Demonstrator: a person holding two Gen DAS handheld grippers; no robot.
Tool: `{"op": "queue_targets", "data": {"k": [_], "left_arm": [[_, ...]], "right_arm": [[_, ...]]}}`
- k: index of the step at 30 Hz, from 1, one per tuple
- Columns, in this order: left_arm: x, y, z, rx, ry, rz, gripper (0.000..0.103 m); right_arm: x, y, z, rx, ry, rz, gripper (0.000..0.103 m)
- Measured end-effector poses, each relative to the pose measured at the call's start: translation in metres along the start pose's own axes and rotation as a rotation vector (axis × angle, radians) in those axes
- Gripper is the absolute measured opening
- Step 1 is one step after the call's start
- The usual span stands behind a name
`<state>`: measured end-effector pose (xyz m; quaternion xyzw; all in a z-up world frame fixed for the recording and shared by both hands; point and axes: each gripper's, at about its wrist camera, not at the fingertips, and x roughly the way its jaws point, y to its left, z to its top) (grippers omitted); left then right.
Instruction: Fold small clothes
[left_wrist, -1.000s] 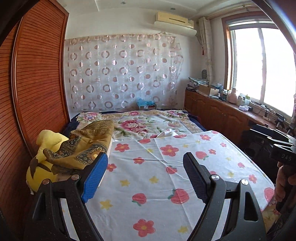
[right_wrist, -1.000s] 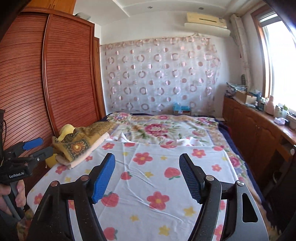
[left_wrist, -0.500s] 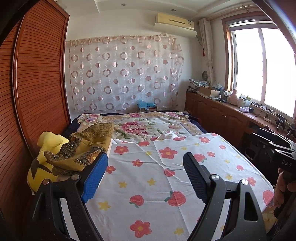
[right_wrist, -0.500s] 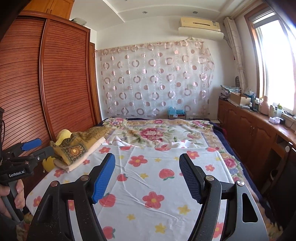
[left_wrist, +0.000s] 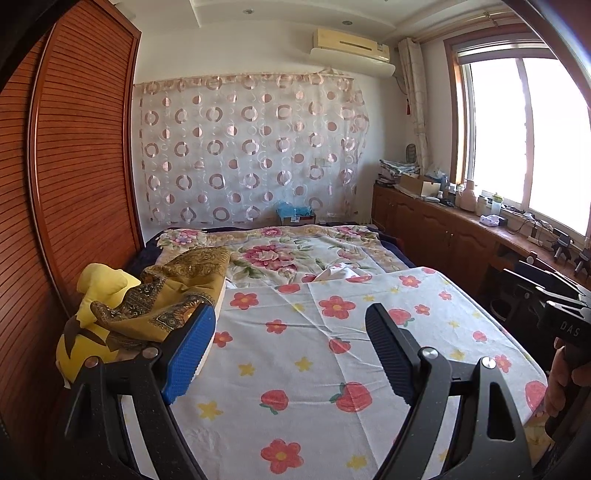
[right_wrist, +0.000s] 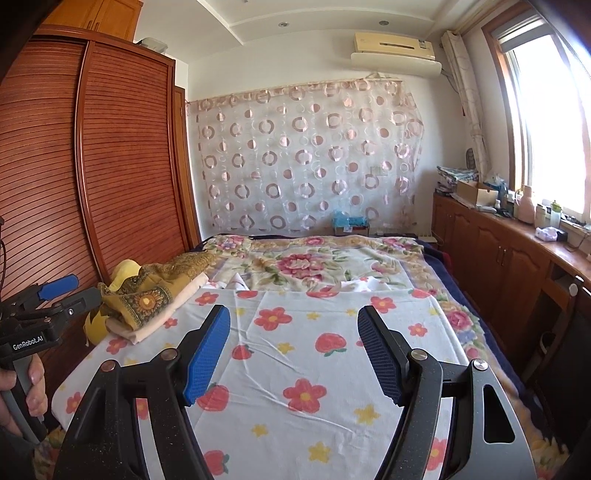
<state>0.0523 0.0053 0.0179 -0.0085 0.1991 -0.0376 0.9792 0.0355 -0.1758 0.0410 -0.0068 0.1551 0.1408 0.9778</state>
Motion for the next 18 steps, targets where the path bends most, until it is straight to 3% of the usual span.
{"op": "queue_targets", "data": {"k": [18], "left_arm": [[-0.0063, 0.0055, 0.0047, -0.011, -0.008, 0.011, 0.084]], "right_arm": [[-0.0019, -0.0092, 0.0024, -0.003, -0.005, -0.002, 0.073]]}}
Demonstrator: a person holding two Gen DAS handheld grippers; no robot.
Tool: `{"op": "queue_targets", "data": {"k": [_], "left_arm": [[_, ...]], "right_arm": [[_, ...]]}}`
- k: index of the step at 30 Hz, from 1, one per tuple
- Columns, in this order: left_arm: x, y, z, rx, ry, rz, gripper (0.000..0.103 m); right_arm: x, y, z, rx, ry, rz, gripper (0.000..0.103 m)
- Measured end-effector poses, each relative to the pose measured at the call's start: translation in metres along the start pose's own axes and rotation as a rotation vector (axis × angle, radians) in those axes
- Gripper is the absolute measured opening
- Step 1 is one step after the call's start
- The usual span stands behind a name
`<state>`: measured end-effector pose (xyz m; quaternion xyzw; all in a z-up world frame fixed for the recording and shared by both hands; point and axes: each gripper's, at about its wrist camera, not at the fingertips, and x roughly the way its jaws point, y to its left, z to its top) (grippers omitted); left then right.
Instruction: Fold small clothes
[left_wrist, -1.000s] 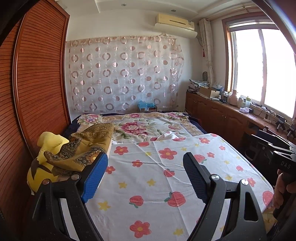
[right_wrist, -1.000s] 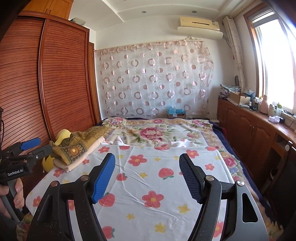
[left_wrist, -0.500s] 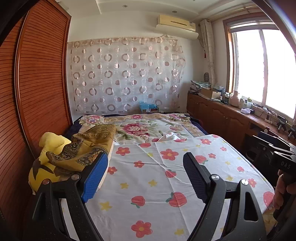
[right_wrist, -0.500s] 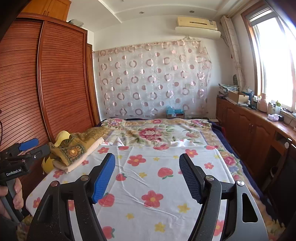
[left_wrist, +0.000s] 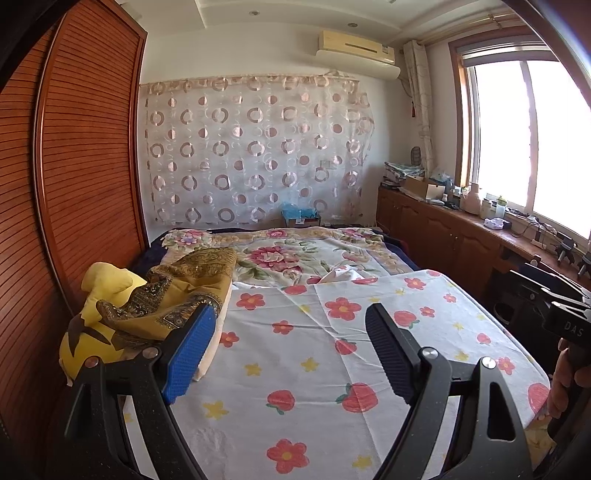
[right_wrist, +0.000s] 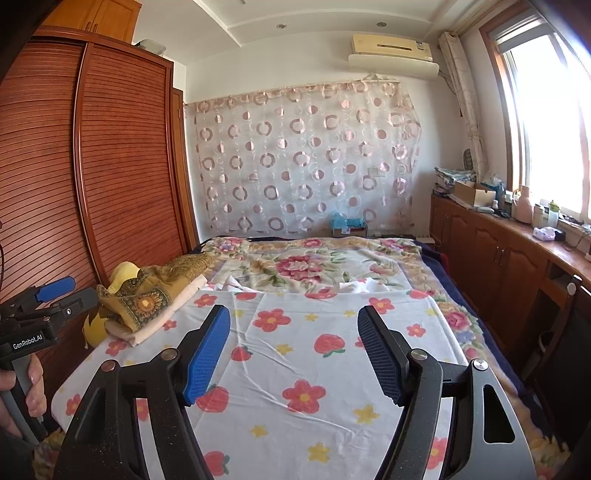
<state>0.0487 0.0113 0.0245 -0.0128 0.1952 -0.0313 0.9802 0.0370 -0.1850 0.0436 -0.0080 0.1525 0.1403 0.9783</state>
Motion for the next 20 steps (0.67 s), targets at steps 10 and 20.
{"op": "queue_targets", "data": {"k": [10, 20], "left_arm": [[0.0, 0.0007, -0.0003, 0.001, -0.001, -0.001, 0.084], [-0.0002, 0.0012, -0.0007, 0.0, -0.002, -0.001, 0.084]], "right_arm": [[0.0004, -0.0019, -0.0012, -0.001, 0.0, 0.003, 0.073], [0.0005, -0.0069, -0.0002, -0.002, -0.001, 0.004, 0.073]]}}
